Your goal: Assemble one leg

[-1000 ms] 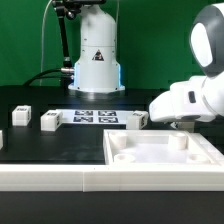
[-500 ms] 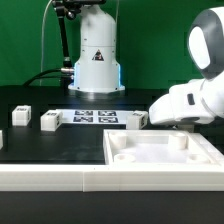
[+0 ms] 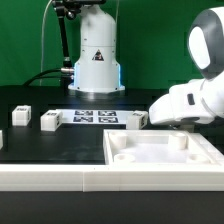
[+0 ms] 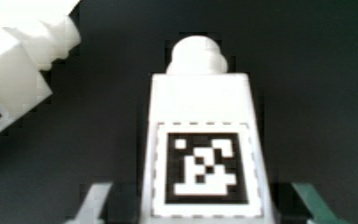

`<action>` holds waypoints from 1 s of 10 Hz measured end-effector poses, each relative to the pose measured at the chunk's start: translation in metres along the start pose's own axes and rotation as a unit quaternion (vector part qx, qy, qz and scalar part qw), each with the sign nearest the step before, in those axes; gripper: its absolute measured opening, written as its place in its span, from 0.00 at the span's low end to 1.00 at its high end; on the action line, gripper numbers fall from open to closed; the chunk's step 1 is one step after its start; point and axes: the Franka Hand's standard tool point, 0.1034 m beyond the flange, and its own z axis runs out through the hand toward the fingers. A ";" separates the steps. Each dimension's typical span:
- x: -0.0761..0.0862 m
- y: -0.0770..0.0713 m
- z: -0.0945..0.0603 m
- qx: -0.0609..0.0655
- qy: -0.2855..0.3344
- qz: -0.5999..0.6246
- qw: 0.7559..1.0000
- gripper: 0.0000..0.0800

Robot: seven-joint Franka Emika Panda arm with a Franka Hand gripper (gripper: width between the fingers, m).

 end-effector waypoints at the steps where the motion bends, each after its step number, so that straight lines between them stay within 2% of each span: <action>1: 0.000 0.000 0.000 0.000 0.000 0.000 1.000 0.36; 3: -0.003 0.001 -0.003 0.000 -0.003 -0.006 1.000 0.36; 7: -0.049 0.013 -0.064 -0.005 0.011 -0.040 0.999 0.37; 9: -0.046 0.012 -0.057 -0.005 0.019 -0.040 0.999 0.37; 10: -0.039 0.011 -0.064 -0.001 0.059 -0.040 0.997 0.37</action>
Offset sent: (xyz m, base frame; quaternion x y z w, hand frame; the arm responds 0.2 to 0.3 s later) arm 0.0019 -0.0096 0.0619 0.0201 -0.0296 -0.0540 0.9979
